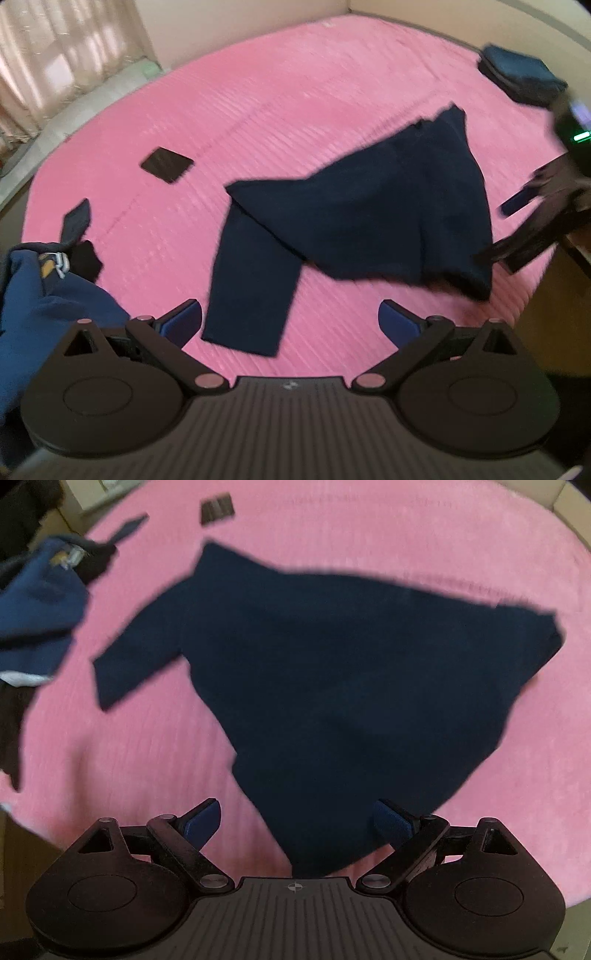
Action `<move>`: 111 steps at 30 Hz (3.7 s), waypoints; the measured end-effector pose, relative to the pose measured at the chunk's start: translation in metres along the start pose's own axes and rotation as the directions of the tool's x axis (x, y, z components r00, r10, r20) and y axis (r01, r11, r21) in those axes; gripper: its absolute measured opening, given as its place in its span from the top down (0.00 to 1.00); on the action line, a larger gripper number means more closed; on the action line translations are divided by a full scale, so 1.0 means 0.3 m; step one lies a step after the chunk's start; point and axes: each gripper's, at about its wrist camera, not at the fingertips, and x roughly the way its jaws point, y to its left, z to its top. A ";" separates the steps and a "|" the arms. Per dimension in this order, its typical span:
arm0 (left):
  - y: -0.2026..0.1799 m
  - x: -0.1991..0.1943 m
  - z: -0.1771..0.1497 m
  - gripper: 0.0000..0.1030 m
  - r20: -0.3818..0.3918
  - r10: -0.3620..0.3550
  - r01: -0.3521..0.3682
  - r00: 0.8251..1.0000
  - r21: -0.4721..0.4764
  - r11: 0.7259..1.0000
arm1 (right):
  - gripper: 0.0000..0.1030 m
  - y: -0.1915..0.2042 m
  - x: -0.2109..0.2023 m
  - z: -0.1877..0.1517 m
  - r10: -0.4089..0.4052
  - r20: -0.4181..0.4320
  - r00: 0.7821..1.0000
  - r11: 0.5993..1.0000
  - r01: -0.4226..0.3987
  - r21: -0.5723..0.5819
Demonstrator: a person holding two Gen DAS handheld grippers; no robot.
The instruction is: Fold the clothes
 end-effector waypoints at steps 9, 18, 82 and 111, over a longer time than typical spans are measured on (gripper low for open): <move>-0.148 0.096 0.064 0.03 -0.067 0.045 -0.039 0.997 0.088 0.995 | 0.99 -0.316 -0.145 -0.007 0.052 0.091 0.995 0.998 -0.053 0.014; -0.358 0.158 0.304 0.04 -0.003 0.043 -0.043 0.999 0.069 0.997 | 0.99 -1.099 -0.614 -0.036 -0.297 0.260 0.919 0.939 0.230 0.256; -0.121 0.249 0.733 0.93 0.307 0.315 -0.409 0.898 0.324 0.853 | 0.94 -1.388 -0.662 -0.265 -0.400 0.372 0.838 0.905 0.297 0.304; 0.015 -0.307 0.776 0.93 0.491 0.403 -0.555 0.772 0.213 0.804 | 0.94 -1.299 -0.993 -0.118 -0.341 0.419 0.841 0.940 0.301 0.160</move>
